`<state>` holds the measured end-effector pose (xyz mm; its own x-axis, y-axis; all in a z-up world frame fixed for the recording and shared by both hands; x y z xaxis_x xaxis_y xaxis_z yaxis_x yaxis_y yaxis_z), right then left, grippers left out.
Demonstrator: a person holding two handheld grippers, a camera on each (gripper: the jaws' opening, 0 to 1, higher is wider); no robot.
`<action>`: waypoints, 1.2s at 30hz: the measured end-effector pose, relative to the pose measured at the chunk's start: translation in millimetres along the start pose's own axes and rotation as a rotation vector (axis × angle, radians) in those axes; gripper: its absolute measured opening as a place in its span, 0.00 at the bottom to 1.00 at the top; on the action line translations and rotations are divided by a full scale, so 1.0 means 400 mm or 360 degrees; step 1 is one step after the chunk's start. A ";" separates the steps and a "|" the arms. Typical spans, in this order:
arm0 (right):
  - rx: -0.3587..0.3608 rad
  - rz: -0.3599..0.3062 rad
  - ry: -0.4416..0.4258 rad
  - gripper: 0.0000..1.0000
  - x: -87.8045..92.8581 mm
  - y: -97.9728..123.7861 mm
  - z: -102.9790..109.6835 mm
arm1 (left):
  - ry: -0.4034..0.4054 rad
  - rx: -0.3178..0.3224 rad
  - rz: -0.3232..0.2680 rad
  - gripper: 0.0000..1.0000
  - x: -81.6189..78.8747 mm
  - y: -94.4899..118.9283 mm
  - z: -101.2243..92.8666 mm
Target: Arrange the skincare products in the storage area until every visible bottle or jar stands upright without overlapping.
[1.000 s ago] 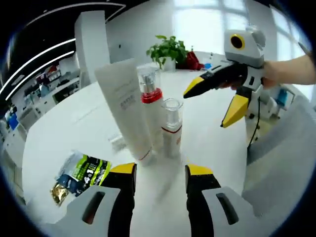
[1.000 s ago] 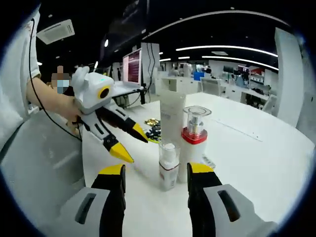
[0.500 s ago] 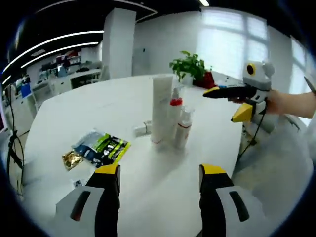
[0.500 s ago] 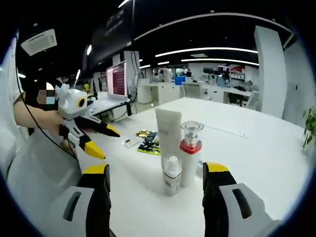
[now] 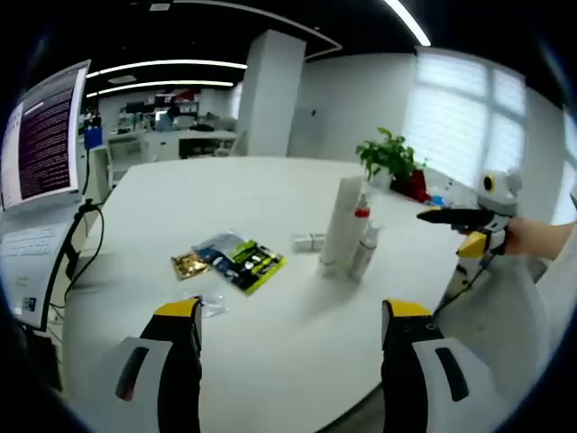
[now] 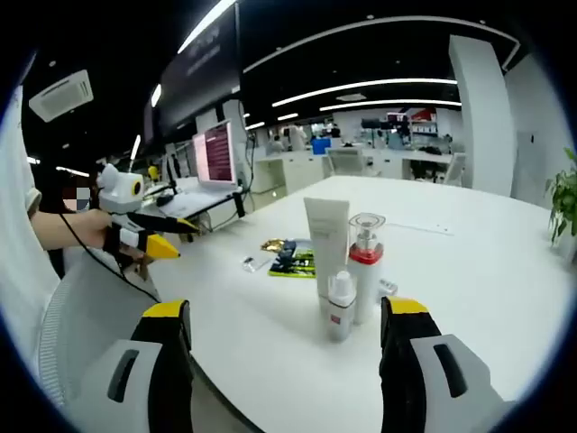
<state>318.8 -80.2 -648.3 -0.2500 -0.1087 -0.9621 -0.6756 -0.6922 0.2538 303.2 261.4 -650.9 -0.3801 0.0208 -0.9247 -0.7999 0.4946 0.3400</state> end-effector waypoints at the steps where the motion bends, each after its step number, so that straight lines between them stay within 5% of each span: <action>1: 0.0006 0.0000 0.0000 0.88 0.002 0.003 0.003 | -0.0012 -0.0004 0.0016 0.76 0.007 0.013 0.001; 5: 0.0038 0.0001 -0.0040 0.92 0.007 0.012 0.012 | -0.0027 -0.0032 0.0072 0.77 0.026 0.050 0.003; 9: 0.0057 0.0014 -0.0053 0.94 0.008 0.019 0.013 | 0.0128 -0.0042 -0.0050 0.89 0.016 0.070 0.011; 13: 0.0064 0.0026 -0.0060 0.94 0.008 0.023 0.011 | 0.0064 -0.0062 0.0029 0.90 0.015 0.078 0.016; 17: 0.0072 0.0049 -0.0067 0.92 0.007 0.034 0.000 | 0.0067 -0.0046 0.0007 0.99 0.010 0.083 0.013; 36: 0.0150 0.0111 -0.0100 1.00 0.018 0.062 -0.050 | 0.0071 -0.0059 0.0010 0.97 0.025 0.081 0.012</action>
<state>314.2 -112.4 -651.1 -0.3395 -0.1075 -0.9344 -0.7164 -0.6142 0.3309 275.5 281.7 -650.1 -0.4050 -0.0155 -0.9142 -0.8136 0.4622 0.3526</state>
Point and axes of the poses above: the point that each gripper's makers call its tool centre point, and the gripper's own axes: y roughly backward along the fingers, z roughly to its left, x roughly out of its underside, the point moved 9 cm from there along y, roughly backward along the fingers, and after that the axes turned 7 degrees about -z, right-handed, at the moved point
